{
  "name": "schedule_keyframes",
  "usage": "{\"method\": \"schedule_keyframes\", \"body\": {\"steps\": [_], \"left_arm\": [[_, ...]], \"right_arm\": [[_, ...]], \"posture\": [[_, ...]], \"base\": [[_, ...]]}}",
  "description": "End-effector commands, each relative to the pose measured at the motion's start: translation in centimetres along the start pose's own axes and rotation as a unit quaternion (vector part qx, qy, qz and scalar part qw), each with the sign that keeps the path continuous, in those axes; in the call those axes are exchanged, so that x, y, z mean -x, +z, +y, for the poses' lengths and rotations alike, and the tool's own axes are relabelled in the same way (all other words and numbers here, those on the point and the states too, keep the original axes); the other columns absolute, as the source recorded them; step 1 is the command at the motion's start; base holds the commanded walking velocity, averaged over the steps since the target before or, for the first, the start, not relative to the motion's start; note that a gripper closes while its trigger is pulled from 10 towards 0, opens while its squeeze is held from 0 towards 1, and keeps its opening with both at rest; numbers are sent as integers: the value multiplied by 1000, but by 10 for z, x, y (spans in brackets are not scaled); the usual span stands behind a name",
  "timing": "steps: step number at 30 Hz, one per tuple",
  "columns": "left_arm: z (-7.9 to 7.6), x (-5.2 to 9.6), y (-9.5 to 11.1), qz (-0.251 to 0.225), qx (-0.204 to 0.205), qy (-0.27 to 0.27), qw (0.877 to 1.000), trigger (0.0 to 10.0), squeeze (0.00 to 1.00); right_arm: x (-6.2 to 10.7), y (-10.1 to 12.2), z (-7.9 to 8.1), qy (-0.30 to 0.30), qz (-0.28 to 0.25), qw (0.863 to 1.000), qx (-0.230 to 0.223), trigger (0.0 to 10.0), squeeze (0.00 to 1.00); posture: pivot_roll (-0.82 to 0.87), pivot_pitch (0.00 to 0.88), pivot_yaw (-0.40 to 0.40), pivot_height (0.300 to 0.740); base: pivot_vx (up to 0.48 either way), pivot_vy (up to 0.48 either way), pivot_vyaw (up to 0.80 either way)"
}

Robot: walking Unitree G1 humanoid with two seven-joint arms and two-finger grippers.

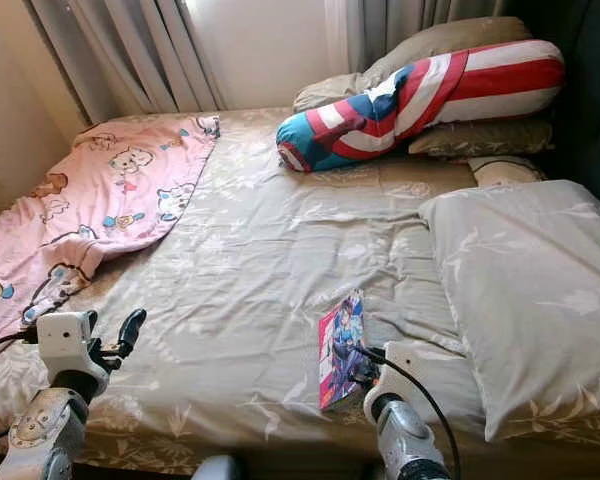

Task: Clean up the room

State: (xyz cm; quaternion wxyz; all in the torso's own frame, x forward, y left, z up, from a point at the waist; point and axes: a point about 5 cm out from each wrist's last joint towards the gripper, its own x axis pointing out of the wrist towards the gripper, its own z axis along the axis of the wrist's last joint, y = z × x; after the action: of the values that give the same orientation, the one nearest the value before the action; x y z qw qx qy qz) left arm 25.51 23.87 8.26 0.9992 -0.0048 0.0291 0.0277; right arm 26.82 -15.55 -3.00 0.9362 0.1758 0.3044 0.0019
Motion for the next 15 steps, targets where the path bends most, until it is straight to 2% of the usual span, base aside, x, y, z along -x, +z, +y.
{"method": "schedule_keyframes", "body": {"steps": [1,10,11,12,13,14,15], "left_arm": [[5,2,5,-1,-10,1,1000,10000,0],[7,5,5,4,-18,0,1000,10000,0],[8,5,5,4,-17,2,1000,10000,0],[8,5,5,4,-17,2,1000,10000,0],[8,5,5,4,-17,2,1000,10000,0],[8,5,5,4,-17,3,1000,10000,0],[8,5,5,5,-17,3,1000,10000,0]], "right_arm": [[1,-10,4,0,12,1000,-1,10000,0],[3,-15,2,-17,15,1000,-3,10000,0],[3,-14,2,-16,15,1000,-2,10000,106],[3,-14,2,-16,15,1000,-2,10000,106],[3,-14,2,-17,15,1000,-2,10000,341],[2,-13,1,-20,13,1000,-2,10000,502],[2,-13,1,-21,12,1000,-2,10000,502]], "posture": [[104,45,131,644],[109,52,129,644],[109,52,129,644],[115,54,127,644],[116,54,127,644],[116,54,127,644],[116,54,127,644]], "base": [[0,0,0],[0,0,0],[0,0,0],[0,0,0],[0,0,0],[0,0,0],[0,0,0]]}}
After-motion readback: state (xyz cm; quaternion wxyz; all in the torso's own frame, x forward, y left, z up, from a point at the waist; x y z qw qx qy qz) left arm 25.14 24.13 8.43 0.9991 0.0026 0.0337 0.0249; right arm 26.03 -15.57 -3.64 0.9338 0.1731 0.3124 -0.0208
